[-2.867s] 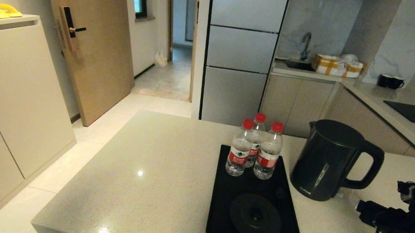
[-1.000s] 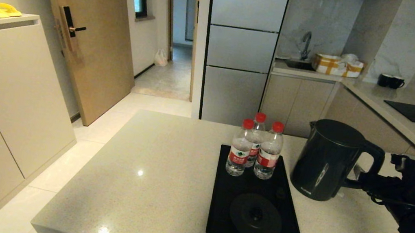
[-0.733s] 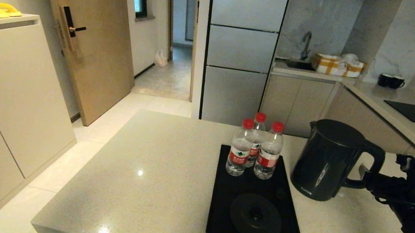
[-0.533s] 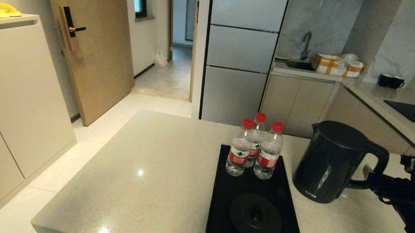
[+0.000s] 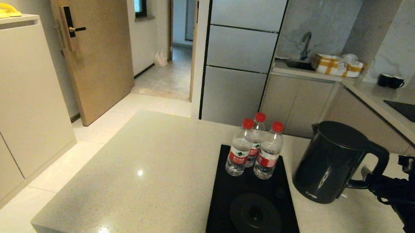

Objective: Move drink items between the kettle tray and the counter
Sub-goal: Return the kettle to its original position

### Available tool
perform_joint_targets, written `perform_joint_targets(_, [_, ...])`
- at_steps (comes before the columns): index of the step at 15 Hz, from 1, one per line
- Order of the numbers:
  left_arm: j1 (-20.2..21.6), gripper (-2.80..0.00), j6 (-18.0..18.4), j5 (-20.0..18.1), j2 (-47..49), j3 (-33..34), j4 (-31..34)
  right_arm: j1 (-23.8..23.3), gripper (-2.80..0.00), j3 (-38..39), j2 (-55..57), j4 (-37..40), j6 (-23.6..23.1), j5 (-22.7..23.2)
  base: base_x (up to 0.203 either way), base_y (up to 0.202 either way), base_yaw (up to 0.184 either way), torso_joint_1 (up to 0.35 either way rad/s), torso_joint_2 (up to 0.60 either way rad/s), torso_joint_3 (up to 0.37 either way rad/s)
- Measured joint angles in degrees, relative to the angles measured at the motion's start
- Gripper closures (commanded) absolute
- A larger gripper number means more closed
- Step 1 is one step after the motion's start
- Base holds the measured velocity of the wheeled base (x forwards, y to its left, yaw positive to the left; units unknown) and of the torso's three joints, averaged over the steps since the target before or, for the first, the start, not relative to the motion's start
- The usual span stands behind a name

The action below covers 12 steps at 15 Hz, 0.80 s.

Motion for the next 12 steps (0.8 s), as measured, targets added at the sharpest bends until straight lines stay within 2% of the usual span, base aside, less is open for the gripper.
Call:
perform_joint_targets(10, [0.0,0.00,0.0,0.0,0.0,0.0,0.0,0.5,-2.80,-13.6,2.5,13.5,0.2,0.1,0.000,0.000,0.000,0.000,0.00,0.000])
perform_joint_targets(12, [0.0,0.00,0.0,0.0,0.0,0.0,0.0,0.5,-2.80,-14.8,2.9,13.8,0.2,0.2,0.000,0.000,0.000,0.000,0.00,0.000])
